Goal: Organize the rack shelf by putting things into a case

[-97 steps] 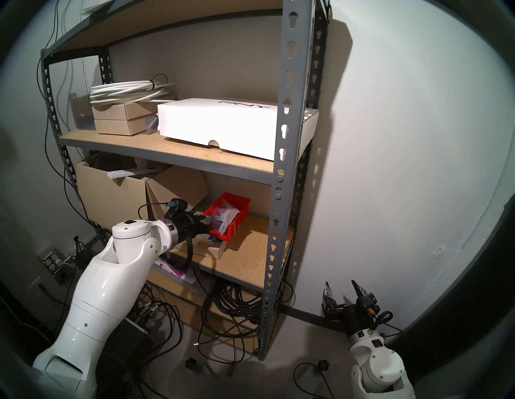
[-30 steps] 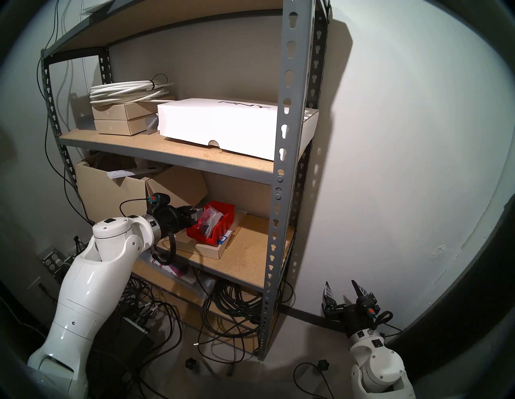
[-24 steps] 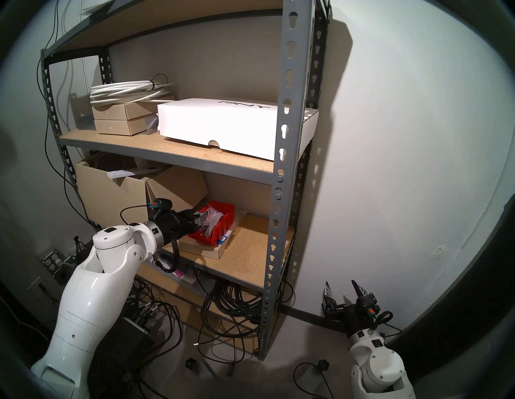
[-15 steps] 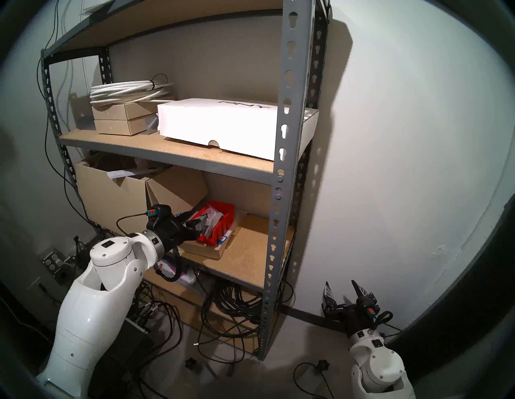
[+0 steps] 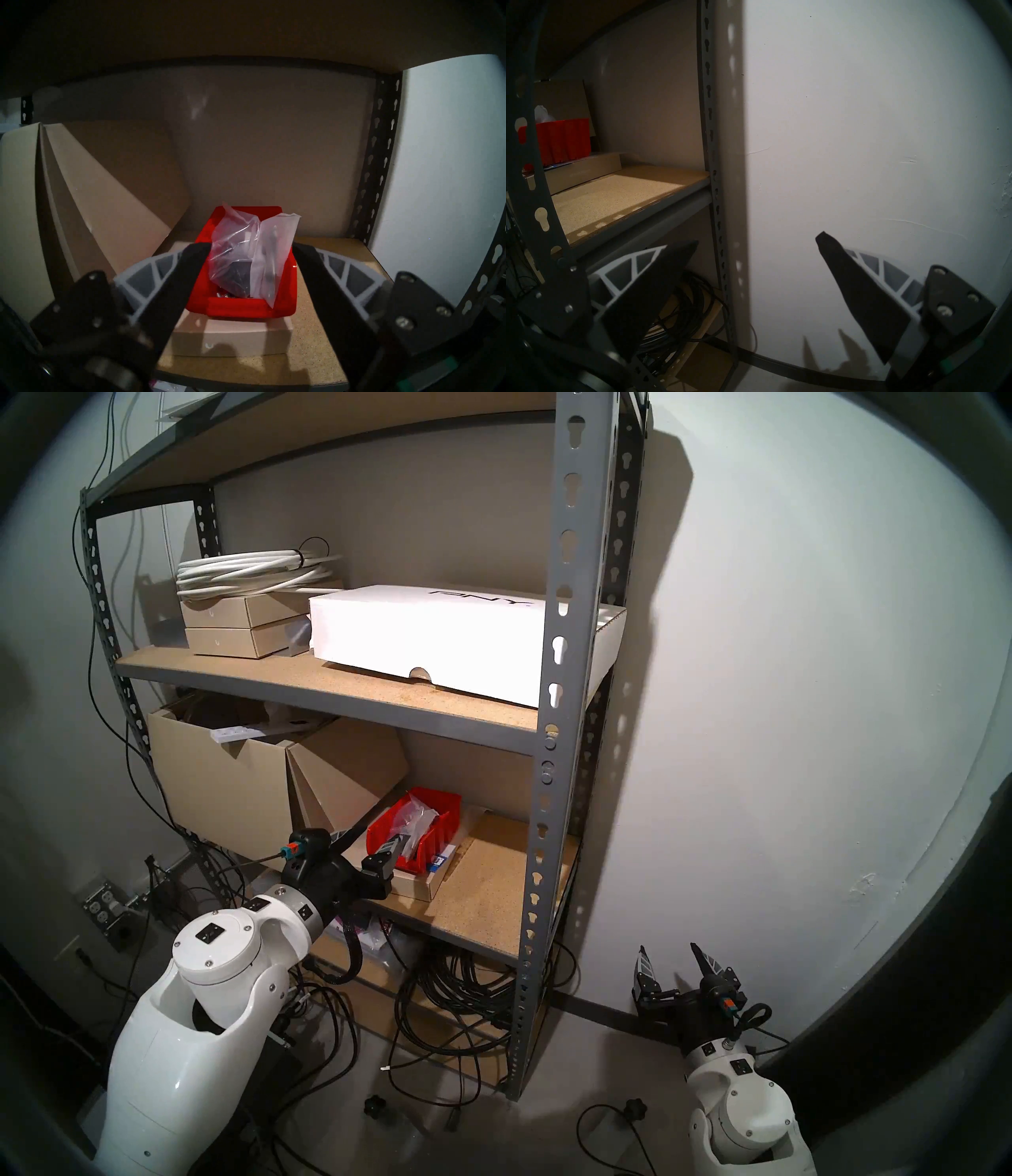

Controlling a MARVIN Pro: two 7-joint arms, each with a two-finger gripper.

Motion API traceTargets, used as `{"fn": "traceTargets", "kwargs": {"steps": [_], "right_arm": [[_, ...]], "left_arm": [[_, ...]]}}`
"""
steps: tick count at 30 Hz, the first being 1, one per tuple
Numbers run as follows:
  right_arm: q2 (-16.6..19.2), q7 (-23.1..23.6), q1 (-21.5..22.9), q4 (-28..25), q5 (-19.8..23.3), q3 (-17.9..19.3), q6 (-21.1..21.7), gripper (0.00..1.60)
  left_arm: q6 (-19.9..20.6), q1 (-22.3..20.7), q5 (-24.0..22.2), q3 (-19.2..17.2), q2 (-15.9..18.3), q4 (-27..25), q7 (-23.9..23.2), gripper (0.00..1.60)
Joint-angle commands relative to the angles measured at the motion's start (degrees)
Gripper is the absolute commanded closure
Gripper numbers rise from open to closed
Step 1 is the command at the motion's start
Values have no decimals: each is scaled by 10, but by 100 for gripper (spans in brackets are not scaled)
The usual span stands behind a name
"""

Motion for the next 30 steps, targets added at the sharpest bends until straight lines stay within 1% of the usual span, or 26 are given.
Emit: {"fn": "traceTargets", "kwargs": {"steps": [1,2,3,4,5,6,7,8,9,10,13,15,16,18,30], "right_arm": [[0,0,2,-11,0,0,-2,0],[0,0,1,-11,0,0,-2,0],[0,0,1,-12,0,0,-2,0],[0,0,1,-12,0,0,-2,0],[0,0,1,-12,0,0,-2,0],[0,0,1,-12,0,0,-2,0],[0,0,1,-12,0,0,-2,0],[0,0,1,-13,0,0,-2,0],[0,0,1,-13,0,0,-2,0],[0,0,1,-13,0,0,-2,0],[0,0,0,-13,0,0,-1,0],[0,0,0,-14,0,0,-1,0],[0,0,0,-14,0,0,-1,0],[0,0,0,-14,0,0,-1,0],[0,0,0,-14,0,0,-1,0]], "left_arm": [[-55,67,36,-5,-23,-32,28,32],[-66,79,42,-7,-25,-36,32,32],[-73,81,47,-6,-29,-34,35,32],[-89,106,49,-14,-30,-44,38,33],[-93,98,49,-11,-36,-36,38,33],[-104,110,54,-13,-38,-39,41,32],[-111,112,59,-13,-39,-37,40,32],[-128,135,58,-19,-39,-46,43,32],[-128,128,60,-17,-42,-41,40,31],[-139,136,62,-19,-42,-43,41,31],[-158,138,64,-16,-44,-39,41,31],[-163,138,65,-15,-44,-38,41,31],[-164,139,64,-15,-44,-39,41,29],[-166,139,63,-15,-43,-39,40,14],[-170,140,65,-16,-46,-38,37,14]]}}
